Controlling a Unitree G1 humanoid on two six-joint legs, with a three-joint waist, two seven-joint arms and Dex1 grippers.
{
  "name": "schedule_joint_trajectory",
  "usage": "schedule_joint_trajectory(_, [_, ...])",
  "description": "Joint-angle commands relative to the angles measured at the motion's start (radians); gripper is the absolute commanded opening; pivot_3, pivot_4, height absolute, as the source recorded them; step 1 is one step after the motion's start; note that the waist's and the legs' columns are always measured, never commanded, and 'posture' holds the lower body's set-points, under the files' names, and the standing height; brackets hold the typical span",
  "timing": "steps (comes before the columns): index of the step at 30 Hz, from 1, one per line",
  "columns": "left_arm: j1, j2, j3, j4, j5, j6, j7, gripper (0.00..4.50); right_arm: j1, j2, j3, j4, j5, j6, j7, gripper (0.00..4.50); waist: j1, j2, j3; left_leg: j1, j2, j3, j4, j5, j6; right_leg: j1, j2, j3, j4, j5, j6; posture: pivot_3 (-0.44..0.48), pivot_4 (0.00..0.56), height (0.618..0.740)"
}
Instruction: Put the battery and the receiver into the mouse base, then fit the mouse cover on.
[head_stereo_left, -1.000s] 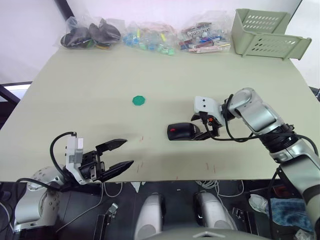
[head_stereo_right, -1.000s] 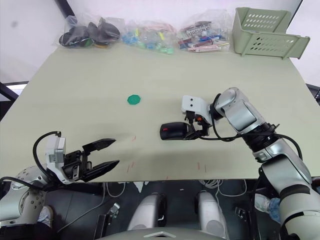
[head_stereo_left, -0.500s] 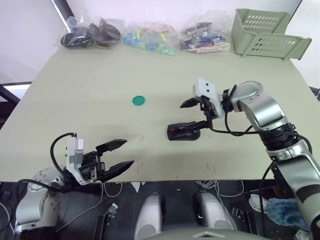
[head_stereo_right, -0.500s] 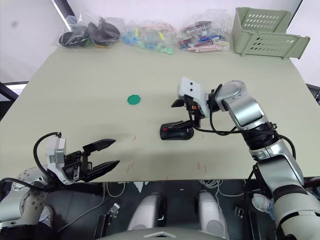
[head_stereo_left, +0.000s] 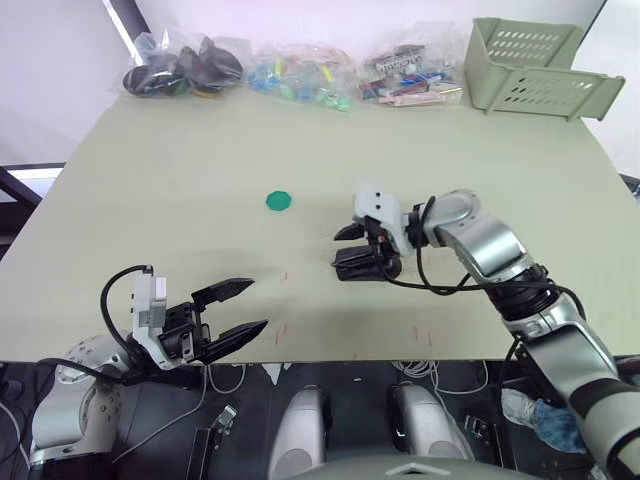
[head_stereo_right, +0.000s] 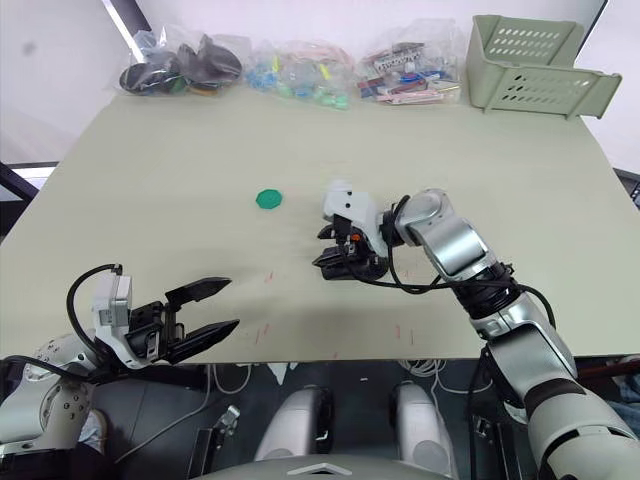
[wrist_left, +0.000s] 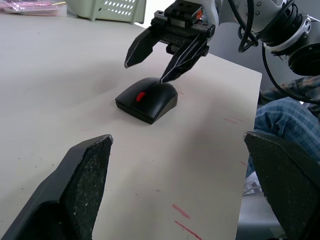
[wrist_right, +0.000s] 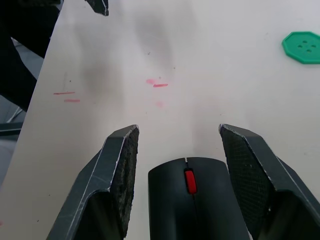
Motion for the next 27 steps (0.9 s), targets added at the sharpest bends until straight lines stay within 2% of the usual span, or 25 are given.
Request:
schedule_joint_trajectory(1, [0.003, 0.006, 0.016, -0.008, -0.002, -0.013, 0.004, 4.5, -0.009, 0.01, 0.003, 0.004, -0.003, -0.018, -0.008, 2.41, 0.0, 0.0, 0.0, 0.0, 0.0, 0.0, 0.0, 0.0, 0.0, 0.0, 0.0, 0.0, 0.0, 0.0, 0.0, 0.0, 0.15, 0.74])
schedule_joint_trajectory(4, [0.008, 0.006, 0.017, -0.012, -0.003, -0.013, 0.005, 4.5, -0.009, 0.015, 0.006, 0.008, -0.005, -0.022, -0.013, 1.41, 0.0, 0.0, 0.0, 0.0, 0.0, 0.0, 0.0, 0.0, 0.0, 0.0, 0.0, 0.0, 0.0, 0.0, 0.0, 0.0, 0.15, 0.74])
schedule_joint_trajectory(13, [0.011, 0.003, 0.012, -0.017, -0.003, -0.014, 0.011, 4.5, -0.005, 0.029, 0.023, 0.039, -0.022, -0.027, -0.02, 1.41, 0.0, 0.0, 0.0, 0.0, 0.0, 0.0, 0.0, 0.0, 0.0, 0.0, 0.0, 0.0, 0.0, 0.0, 0.0, 0.0, 0.15, 0.74])
schedule_joint_trajectory(20, [0.01, 0.0, 0.008, -0.013, -0.001, -0.019, 0.013, 4.5, 0.042, -0.022, 0.141, 0.149, -0.124, -0.026, -0.012, 1.41, 0.003, -0.001, -0.003, 0.001, 0.0, 0.0, 0.0, 0.0, 0.0, 0.001, 0.0, 0.0, 0.0, 0.0, 0.0, 0.0, 0.15, 0.74])
schedule_joint_trajectory(23, [0.009, 0.001, 0.009, -0.011, -0.001, -0.019, 0.012, 4.5, 0.052, -0.013, 0.072, 0.128, -0.084, -0.093, -0.024, 1.41, 0.005, -0.003, -0.005, 0.002, 0.0, 0.0, 0.0, 0.0, 0.0, 0.002, -0.001, 0.0, 0.0, 0.0, -0.001, 0.0, 0.15, 0.74])
schedule_joint_trajectory(27, [0.013, -0.001, 0.011, -0.01, -0.003, -0.022, 0.01, 4.5, 0.123, -0.028, -0.13, -0.039, 0.081, -0.167, 0.001, 1.41, 0.008, -0.003, -0.005, 0.002, 0.0, 0.0, 0.001, 0.0, 0.0, 0.003, -0.003, 0.0, 0.0, 0.0, 0.0, 0.0, 0.15, 0.74])
